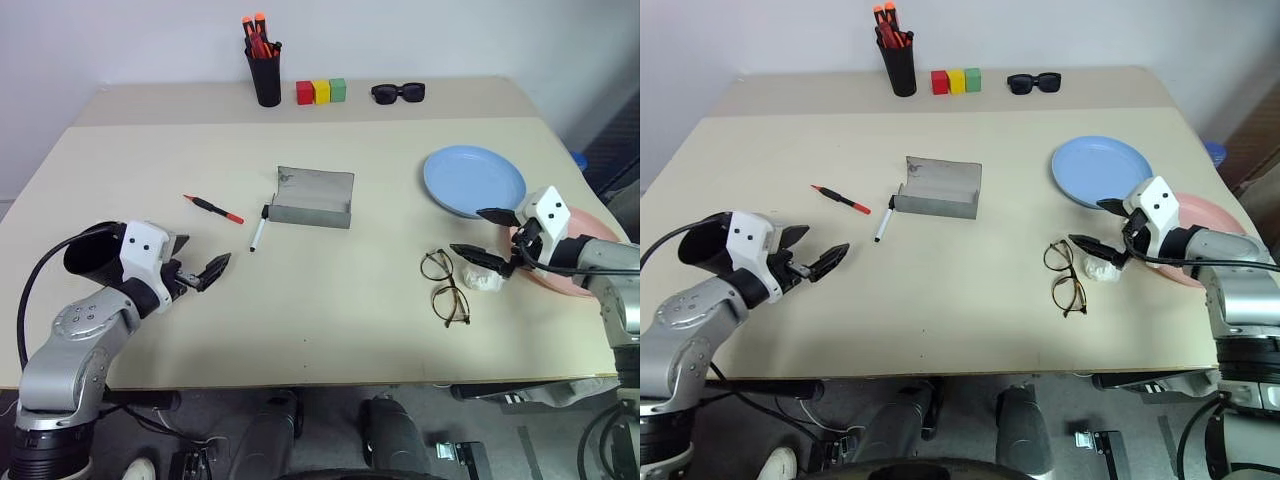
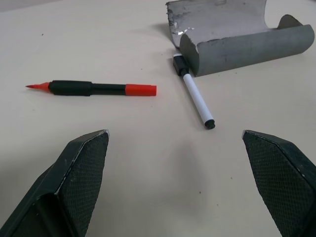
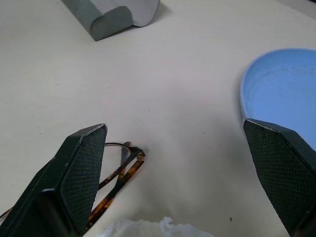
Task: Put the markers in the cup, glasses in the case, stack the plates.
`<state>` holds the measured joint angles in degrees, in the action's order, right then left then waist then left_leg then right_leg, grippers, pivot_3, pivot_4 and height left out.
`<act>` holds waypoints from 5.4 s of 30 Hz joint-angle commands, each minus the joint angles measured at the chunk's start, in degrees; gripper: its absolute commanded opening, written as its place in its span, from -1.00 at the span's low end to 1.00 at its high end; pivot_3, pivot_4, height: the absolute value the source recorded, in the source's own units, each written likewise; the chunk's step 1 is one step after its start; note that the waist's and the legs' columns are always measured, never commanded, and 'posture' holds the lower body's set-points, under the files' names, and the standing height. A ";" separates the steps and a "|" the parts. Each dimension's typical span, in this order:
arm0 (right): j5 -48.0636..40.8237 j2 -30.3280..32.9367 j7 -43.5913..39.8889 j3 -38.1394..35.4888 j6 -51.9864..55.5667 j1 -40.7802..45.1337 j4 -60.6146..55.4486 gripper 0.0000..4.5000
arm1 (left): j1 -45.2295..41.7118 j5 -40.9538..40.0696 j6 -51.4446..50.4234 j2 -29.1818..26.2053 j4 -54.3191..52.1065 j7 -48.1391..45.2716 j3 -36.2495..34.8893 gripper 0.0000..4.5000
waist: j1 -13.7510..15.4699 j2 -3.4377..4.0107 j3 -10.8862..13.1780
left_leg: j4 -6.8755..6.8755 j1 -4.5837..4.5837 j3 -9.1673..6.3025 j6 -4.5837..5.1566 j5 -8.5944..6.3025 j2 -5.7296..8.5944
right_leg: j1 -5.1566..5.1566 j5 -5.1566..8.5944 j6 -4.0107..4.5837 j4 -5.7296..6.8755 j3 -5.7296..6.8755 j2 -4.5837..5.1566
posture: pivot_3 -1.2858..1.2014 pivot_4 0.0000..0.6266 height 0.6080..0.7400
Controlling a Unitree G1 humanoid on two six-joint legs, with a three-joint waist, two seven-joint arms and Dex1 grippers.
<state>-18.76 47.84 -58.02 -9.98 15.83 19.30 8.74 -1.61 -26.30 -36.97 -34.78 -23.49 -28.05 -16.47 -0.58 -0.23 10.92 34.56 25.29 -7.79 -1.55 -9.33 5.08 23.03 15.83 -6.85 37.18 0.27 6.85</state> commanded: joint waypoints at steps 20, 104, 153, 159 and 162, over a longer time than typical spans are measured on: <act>-1.44 -2.84 3.19 0.37 3.25 0.25 -7.68 1.00 | -1.61 -0.85 -1.69 0.19 -2.80 0.31 0.75 0.98 | 0.02 0.00 0.00 | -0.03 0.01 0.02 0.00 0.00 0.00 | 0.06 0.00 0.00 0.00 -0.03 0.00 | 0.03 -0.52 1.00; -7.46 -25.07 4.51 21.45 10.62 10.16 -24.77 1.00 | 0.01 33.85 22.09 30.01 -17.35 40.90 -4.53 -0.99 | 0.11 -0.35 -0.06 | 0.14 0.04 0.04 -0.05 0.03 0.03 | 0.05 -0.40 -0.56 0.02 -0.09 -0.12 | 0.03 -0.52 1.00; -8.14 -27.86 4.58 22.71 10.76 10.37 -25.30 1.00 | 3.37 35.64 28.72 35.05 -10.86 44.62 -0.86 0.83 | 0.11 -0.35 -0.06 | 0.11 0.05 0.03 -0.21 -0.07 0.00 | 0.10 -0.39 -0.52 0.01 -0.07 -0.14 | 0.03 -0.52 1.00; -7.83 -27.98 4.55 22.72 10.35 10.53 -24.71 1.00 | -3.90 33.14 25.30 32.38 -11.89 39.06 3.96 0.83 | 0.51 -0.35 -0.06 | 0.13 0.07 0.02 -0.21 -0.07 0.01 | 0.09 -0.39 -0.52 0.01 -0.05 -0.15 | 0.03 -0.52 1.00; -7.50 -28.26 4.86 22.62 9.84 10.58 -24.31 1.00 | -8.65 30.22 18.43 31.84 -11.50 35.47 6.44 0.83 | 0.80 -0.36 -0.06 | 0.13 0.07 0.05 -0.20 -0.07 0.02 | 0.08 -0.40 -0.53 -0.02 -0.06 -0.15 | 0.03 -0.52 1.00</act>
<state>-25.98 20.21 -53.23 12.97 27.07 29.38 -14.78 -8.27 5.91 -14.66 -2.36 -33.74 9.54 -11.43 0.23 -0.59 10.86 34.68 25.35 -7.74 -1.73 -9.39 5.10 23.13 15.44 -7.38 37.16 0.21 6.70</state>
